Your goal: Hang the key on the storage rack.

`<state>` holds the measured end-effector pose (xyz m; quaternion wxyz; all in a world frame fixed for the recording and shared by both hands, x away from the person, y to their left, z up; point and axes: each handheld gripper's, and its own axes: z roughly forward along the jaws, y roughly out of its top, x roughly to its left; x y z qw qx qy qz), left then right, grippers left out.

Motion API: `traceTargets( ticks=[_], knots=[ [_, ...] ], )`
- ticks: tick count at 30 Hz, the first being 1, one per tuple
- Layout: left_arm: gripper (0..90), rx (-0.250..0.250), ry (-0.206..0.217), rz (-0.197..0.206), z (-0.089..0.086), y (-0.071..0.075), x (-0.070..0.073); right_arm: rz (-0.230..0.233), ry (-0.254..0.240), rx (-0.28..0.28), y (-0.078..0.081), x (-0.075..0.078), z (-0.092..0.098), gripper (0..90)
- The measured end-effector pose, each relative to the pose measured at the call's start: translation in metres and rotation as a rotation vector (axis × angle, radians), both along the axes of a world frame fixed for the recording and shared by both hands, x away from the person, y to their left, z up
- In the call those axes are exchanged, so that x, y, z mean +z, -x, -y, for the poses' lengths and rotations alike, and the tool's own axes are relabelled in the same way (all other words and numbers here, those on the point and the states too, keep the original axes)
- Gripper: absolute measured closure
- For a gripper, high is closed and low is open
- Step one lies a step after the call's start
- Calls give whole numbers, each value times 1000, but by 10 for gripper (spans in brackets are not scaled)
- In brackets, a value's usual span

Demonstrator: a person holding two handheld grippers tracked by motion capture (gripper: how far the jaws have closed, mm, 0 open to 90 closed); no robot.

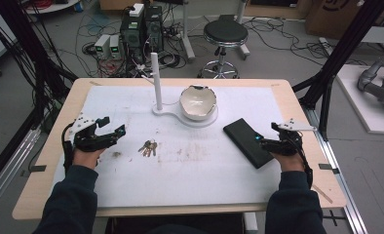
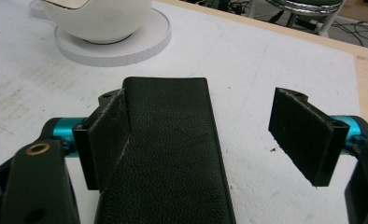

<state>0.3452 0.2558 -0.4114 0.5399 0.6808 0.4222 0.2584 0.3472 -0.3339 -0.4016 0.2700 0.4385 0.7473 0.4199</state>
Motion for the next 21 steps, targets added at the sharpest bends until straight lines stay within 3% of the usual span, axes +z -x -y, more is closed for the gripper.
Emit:
traceTargets(
  ticks=[6, 11, 17, 21],
  knots=[
    [265, -2, -3, -13, 3, -1, -2, 0, -17, -1, 0, -1, 3, 212],
    [259, 3, 19, -21, 4, -1, -3, -5, -18, -1, 0, -4, 5, 211],
    [257, -50, 19, -30, 13, -4, -6, -1, -2, -8, 2, -2, 5, 212],
    [217, -77, -1, -73, 25, -5, -8, -7, 14, 0, 8, -3, 2, 212]
  ],
)
